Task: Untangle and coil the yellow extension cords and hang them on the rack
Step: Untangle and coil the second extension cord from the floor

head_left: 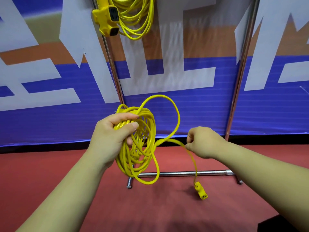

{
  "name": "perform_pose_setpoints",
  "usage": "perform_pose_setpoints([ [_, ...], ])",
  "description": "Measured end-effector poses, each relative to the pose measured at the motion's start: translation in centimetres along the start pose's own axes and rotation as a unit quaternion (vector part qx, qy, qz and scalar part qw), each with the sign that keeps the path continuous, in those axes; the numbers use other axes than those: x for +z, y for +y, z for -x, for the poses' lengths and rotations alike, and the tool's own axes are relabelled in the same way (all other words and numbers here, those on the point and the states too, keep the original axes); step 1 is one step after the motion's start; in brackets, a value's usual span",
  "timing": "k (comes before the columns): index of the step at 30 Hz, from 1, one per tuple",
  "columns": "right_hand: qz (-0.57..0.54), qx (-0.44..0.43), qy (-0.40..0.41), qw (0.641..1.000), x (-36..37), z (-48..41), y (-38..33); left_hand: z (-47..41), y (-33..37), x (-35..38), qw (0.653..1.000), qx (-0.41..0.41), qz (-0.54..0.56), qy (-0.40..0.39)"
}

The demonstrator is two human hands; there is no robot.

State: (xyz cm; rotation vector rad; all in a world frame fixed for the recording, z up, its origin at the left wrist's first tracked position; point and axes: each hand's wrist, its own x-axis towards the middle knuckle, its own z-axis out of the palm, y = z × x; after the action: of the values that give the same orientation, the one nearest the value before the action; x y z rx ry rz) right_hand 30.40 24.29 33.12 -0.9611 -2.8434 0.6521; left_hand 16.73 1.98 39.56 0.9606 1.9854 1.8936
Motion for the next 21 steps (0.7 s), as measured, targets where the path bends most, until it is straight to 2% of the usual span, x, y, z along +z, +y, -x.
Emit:
perform_pose_setpoints([
  [3,-0.038,-0.116,0.067,0.99,-0.1,0.2,-0.9,0.1,0.1,0.1,1.0,0.002,-0.021,-0.023],
  [5,-0.011,-0.18,0.039,0.983,0.1,-0.1,-1.1,0.3,0.2,0.4,0.999,0.005,-0.038,-0.035],
  [7,0.042,-0.213,-0.031,0.976,0.8,-0.3,-1.2,0.6,0.3,0.6,0.997,0.009,-0.054,-0.051],
  [10,0.087,-0.234,-0.122,0.961,2.1,-0.2,-1.5,1.0,0.4,0.9,0.995,0.007,-0.062,-0.074],
  [14,0.06,-0.238,-0.196,0.949,3.4,0.2,-2.2,1.2,0.5,1.0,0.995,0.014,-0.057,-0.08],
  [18,0.026,-0.247,-0.229,0.941,4.5,0.2,-2.3,1.1,0.5,1.1,0.997,0.018,-0.036,-0.067],
  [21,0.024,-0.244,-0.223,0.943,5.0,0.1,-2.0,0.9,0.2,1.0,0.998,0.01,-0.02,-0.054],
])
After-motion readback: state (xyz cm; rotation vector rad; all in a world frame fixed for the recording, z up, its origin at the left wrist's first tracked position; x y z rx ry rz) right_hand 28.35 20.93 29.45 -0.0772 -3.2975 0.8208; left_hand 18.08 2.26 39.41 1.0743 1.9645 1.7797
